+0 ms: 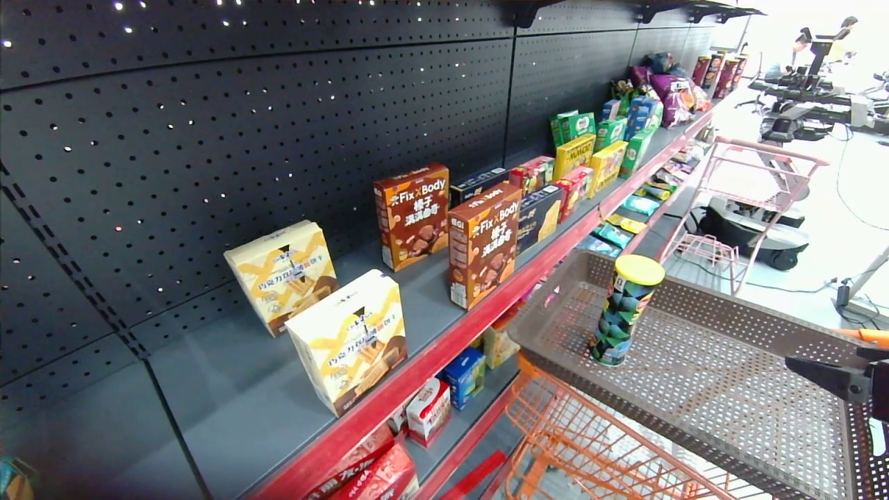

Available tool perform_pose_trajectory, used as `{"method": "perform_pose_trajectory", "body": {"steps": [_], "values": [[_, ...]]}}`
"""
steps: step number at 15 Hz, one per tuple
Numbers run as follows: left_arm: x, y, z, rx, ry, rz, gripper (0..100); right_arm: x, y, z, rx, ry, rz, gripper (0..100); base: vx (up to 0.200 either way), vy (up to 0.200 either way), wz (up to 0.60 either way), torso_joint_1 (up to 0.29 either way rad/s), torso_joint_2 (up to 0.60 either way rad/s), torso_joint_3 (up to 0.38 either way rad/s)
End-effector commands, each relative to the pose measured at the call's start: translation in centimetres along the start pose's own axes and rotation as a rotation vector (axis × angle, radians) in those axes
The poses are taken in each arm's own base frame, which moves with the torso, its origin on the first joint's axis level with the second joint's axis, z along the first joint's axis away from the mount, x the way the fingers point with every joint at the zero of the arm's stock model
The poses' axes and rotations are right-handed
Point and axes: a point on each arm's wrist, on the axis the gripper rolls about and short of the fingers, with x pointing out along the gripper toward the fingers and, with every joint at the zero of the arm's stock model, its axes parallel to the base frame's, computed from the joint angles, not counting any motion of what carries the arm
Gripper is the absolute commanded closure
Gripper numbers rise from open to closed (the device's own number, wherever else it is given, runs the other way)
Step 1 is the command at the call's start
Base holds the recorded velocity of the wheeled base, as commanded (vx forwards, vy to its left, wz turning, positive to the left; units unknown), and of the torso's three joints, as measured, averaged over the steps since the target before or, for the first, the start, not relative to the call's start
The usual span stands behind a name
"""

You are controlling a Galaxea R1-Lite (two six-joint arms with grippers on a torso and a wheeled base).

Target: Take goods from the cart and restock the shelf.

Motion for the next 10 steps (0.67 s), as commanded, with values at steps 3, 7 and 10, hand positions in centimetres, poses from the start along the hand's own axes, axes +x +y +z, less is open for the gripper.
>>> {"method": "perform_pose_trajectory", "body": {"steps": [3, 7, 10], "values": [[0.0, 0.0, 0.0, 0.001, 0.001, 0.001, 0, 3.4, -2.9, 2.0, 0.018, 0.060, -0.053, 0, 0.000, 0.000, 0.00, 0.000, 0.00, 0.000], [0.0, 0.0, 0.0, 0.001, 0.001, 0.001, 0, 6.9, -3.6, 4.0, -0.004, 0.044, -0.018, 0, 0.000, 0.000, 0.00, 0.000, 0.00, 0.000], [0.0, 0.0, 0.0, 0.001, 0.001, 0.001, 0, 10.8, -2.6, 4.2, -0.054, -0.051, 0.038, 0, 0.000, 0.000, 0.00, 0.000, 0.00, 0.000]]}}
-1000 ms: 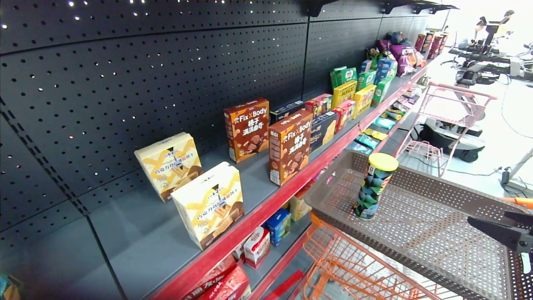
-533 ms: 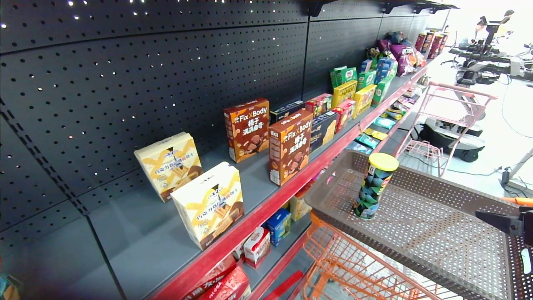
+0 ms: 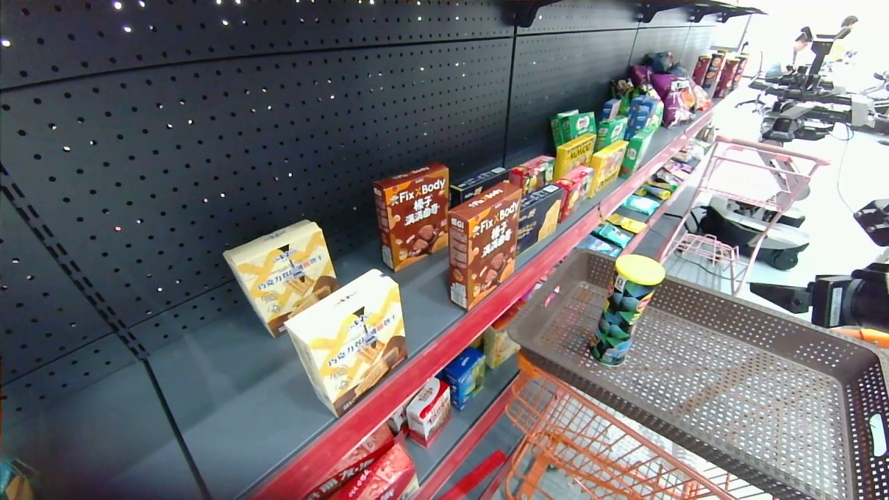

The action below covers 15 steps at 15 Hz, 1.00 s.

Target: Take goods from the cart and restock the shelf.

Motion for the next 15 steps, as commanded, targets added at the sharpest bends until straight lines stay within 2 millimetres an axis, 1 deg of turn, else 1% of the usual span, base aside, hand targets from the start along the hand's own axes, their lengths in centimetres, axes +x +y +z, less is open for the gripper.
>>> {"method": "perform_pose_trajectory", "body": {"steps": [1, 4, 5, 10, 12, 15], "values": [[0.0, 0.0, 0.0, -0.001, 0.001, 0.001, 0, 3.0, 1.1, -1.4, 0.003, 0.059, 0.073, 0, 0.000, 0.000, 0.00, 0.000, 0.00, 0.000], [0.0, 0.0, 0.0, -0.001, 0.001, 0.001, 0, 4.2, 1.9, -2.0, 0.000, 0.076, 0.140, 0, 0.000, 0.000, 0.00, 0.000, 0.00, 0.000], [0.0, 0.0, 0.0, -0.001, 0.002, 0.001, 0, 5.0, 1.8, -2.5, 0.005, 0.094, 0.144, 0, 0.000, 0.000, 0.00, 0.000, 0.00, 0.000], [0.0, 0.0, 0.0, -0.001, 0.001, 0.001, 0, 7.4, 2.9, -3.1, 0.003, 0.121, 0.204, 0, 0.000, 0.000, 0.00, 0.000, 0.00, 0.000], [0.0, 0.0, 0.0, -0.001, 0.001, 0.001, 0, 8.2, 3.7, -3.0, 0.002, 0.122, 0.234, 0, 0.000, 0.000, 0.00, 0.000, 0.00, 0.000], [0.0, 0.0, 0.0, -0.001, 0.002, 0.001, 0, 9.5, 4.2, -2.7, -0.006, 0.115, 0.257, 0, 0.000, 0.000, 0.00, 0.000, 0.00, 0.000]]}}
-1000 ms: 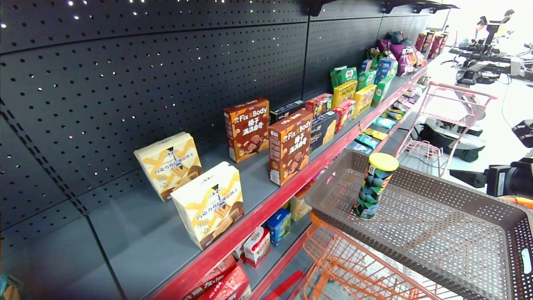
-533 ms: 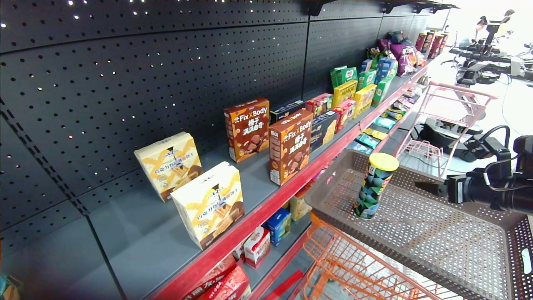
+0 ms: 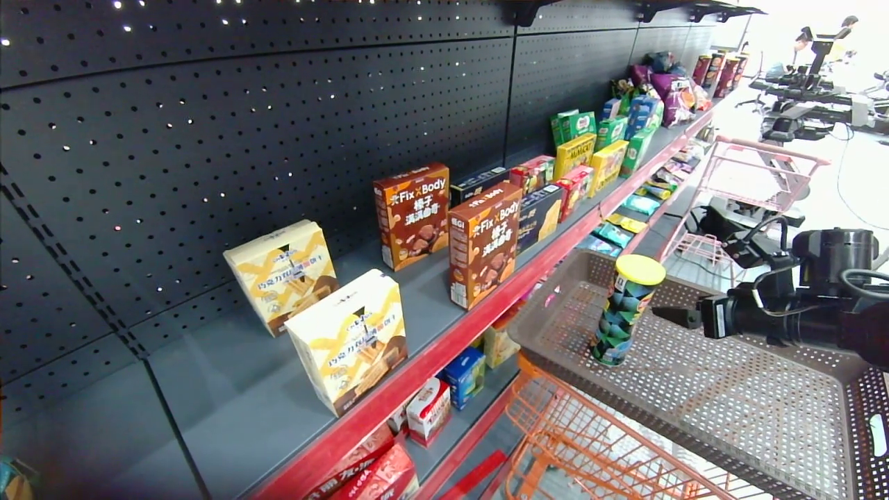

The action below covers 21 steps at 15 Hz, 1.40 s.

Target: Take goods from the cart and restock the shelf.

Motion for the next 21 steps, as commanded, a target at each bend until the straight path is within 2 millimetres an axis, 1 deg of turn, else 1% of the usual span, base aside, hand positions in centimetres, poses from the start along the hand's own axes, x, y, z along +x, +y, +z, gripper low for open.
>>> {"method": "perform_pose_trajectory", "body": {"steps": [1, 3, 4, 6, 9, 12, 15, 18, 20, 21], "values": [[0.0, 0.0, 0.0, -0.001, 0.001, 0.001, 0, 1.2, 0.0, -0.1, -0.003, 0.010, 0.014, 0, 0.000, 0.000, 0.00, 0.000, 0.00, 0.000], [0.0, 0.0, 0.0, -0.001, 0.002, 0.001, 0, 2.9, -0.3, -0.1, -0.009, 0.012, 0.023, 0, 0.000, 0.000, 0.00, 0.000, 0.00, 0.000], [0.0, 0.0, 0.0, -0.001, 0.002, 0.001, 0, 2.9, -0.3, -0.1, -0.009, 0.012, 0.023, 0, 0.000, 0.000, 0.00, 0.000, 0.00, 0.000], [0.0, 0.0, 0.0, -0.001, 0.002, 0.001, 0, 4.7, -0.4, 0.4, -0.027, -0.003, 0.042, 0, 0.000, 0.000, 0.00, 0.000, 0.00, 0.000], [0.0, 0.0, 0.0, -0.001, 0.002, 0.001, 0, 6.1, 0.3, 0.1, -0.034, 0.005, 0.076, 0, 0.000, 0.000, 0.00, 0.000, 0.00, 0.000], [0.0, 0.0, 0.0, -0.001, 0.002, 0.001, 0, 6.3, 1.0, 0.3, -0.050, -0.012, 0.093, 0, 0.000, 0.000, 0.00, 0.000, 0.00, 0.000], [0.0, 0.0, 0.0, -0.001, 0.001, 0.001, 0, 7.2, 1.3, 0.7, -0.064, -0.033, 0.102, 0, 0.000, 0.000, 0.00, 0.000, 0.00, 0.000], [0.0, 0.0, 0.0, 0.001, 0.001, 0.001, 0, 7.9, 2.3, 1.2, -0.086, -0.062, 0.124, 0, 0.000, 0.000, 0.00, 0.000, 0.00, 0.000], [0.0, 0.0, 0.0, 0.001, 0.002, 0.001, 0, 8.1, 2.8, 1.3, -0.094, -0.070, 0.136, 0, 0.000, 0.000, 0.00, 0.000, 0.00, 0.000], [0.0, 0.0, 0.0, -0.001, 0.001, 0.001, 0, 8.5, 2.9, 1.2, -0.096, -0.073, 0.140, 0, 0.000, 0.000, 0.00, 0.000, 0.00, 0.000]]}}
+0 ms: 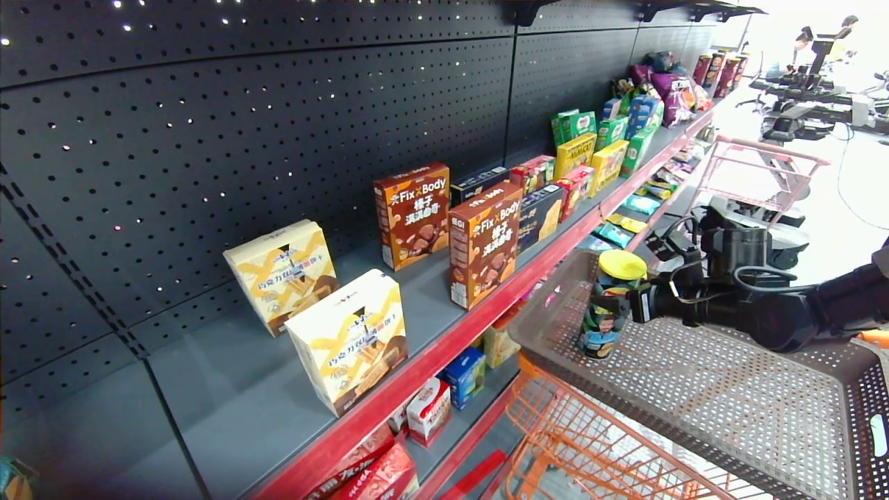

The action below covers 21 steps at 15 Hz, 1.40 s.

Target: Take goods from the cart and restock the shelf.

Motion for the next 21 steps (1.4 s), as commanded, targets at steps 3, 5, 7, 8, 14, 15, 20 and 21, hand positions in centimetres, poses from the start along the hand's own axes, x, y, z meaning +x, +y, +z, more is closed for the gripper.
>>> {"method": "perform_pose_trajectory", "body": {"steps": [3, 5, 7, 8, 14, 15, 20, 21], "values": [[0.0, 0.0, 0.0, -0.001, 0.001, 0.001, 0, 1.2, 0.0, -0.6, -0.009, -0.015, 0.004, 0, 0.000, 0.000, 0.00, 0.000, 0.00, 0.000], [0.0, 0.0, 0.0, -0.001, 0.001, 0.001, 0, 1.8, -0.2, -0.8, -0.013, -0.024, 0.003, 0, 0.000, 0.000, 0.00, 0.000, 0.00, 0.000], [0.0, 0.0, 0.0, 0.001, 0.001, 0.001, 0, 2.4, -0.5, -0.9, -0.020, -0.041, -0.001, 0, 0.000, 0.000, 0.00, 0.000, 0.00, 0.000], [0.0, 0.0, 0.0, 0.001, 0.001, 0.001, 0, 2.7, -0.6, -1.1, -0.022, -0.048, -0.002, 0, 0.000, 0.000, 0.00, 0.000, 0.00, 0.000], [0.0, 0.0, 0.0, -0.001, 0.001, 0.001, 0, 3.9, -0.8, -1.8, -0.036, -0.081, -0.006, 0, 0.000, 0.000, 0.00, 0.000, 0.00, 0.000], [0.0, 0.0, 0.0, -0.001, 0.002, 0.001, 0, 4.0, -0.9, -1.7, -0.037, -0.086, -0.007, 0, 0.000, 0.000, 0.00, 0.000, 0.00, 0.000], [0.0, 0.0, 0.0, -0.001, 0.001, 0.001, 0, 4.5, -0.9, -1.7, -0.042, -0.098, 0.017, 0, 0.000, 0.000, 0.00, 0.000, 0.00, 0.000], [0.0, 0.0, 0.0, -0.001, 0.002, 0.001, 0, 4.5, -0.7, -1.8, -0.044, -0.101, 0.041, 0, 0.000, 0.000, 0.00, 0.000, 0.00, 0.000]]}}
